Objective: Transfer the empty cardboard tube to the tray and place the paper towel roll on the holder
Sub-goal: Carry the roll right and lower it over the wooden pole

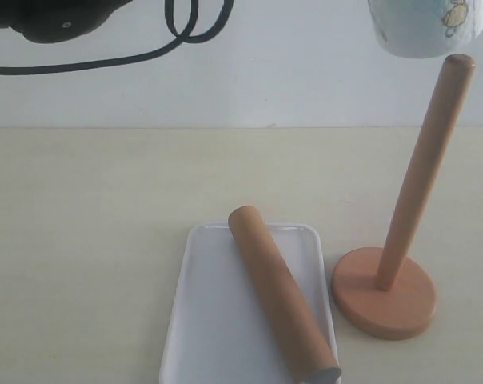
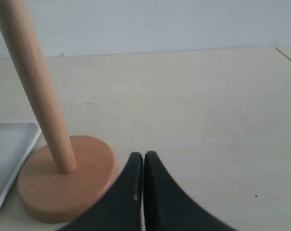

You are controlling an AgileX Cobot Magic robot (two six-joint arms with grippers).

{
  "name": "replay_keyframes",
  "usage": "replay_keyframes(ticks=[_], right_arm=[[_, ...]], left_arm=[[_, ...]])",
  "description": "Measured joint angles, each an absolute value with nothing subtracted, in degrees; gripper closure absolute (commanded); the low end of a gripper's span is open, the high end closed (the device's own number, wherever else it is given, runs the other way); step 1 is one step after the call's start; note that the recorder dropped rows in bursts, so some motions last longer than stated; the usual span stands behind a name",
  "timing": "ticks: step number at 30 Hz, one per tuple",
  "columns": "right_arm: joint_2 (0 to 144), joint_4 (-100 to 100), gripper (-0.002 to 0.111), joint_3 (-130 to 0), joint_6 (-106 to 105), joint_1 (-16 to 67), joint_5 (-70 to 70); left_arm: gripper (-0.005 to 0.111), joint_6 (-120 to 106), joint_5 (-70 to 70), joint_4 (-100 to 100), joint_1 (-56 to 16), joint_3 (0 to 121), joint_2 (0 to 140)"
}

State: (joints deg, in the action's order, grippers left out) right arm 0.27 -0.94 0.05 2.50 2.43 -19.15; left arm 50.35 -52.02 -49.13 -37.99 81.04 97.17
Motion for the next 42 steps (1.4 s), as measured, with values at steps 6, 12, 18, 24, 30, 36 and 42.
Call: replay_keyframes(ticks=[6,12,18,24,30,36,42], right_arm=[[0.27,-0.94,0.108,0.05,2.50,2.43,-19.15],[0.27,-0.94,0.108,0.05,2.50,2.43,-19.15],[0.27,-0.94,0.108,0.05,2.50,2.43,-19.15],[0.27,-0.94,0.108,0.05,2.50,2.43,-19.15],[0.27,-0.94,0.108,0.05,2.50,2.43,-19.15],[0.27,-0.94,0.108,0.05,2.62,2.43,-19.15],[0.27,-0.94,0.108,0.05,2.62,2.43,-19.15]], left_arm=[[0.103,49.29,-50.57,-46.59,-39.07,81.04,97.17],[0.103,49.18,-49.73,-46.48,-40.51,81.04,99.07],[0.103,49.29,-49.95,-46.48,-40.51,81.04,101.57],[0.103,49.29,-49.95,-49.08,-40.51,81.04,104.91],[0.103,49.29,-49.97,-50.97,-40.51,81.04,108.47],[0.103,49.18,-49.97,-51.22,-40.51,81.04,113.20],[0.103,49.18,-50.29,-58.31,-40.51,81.04,117.98]])
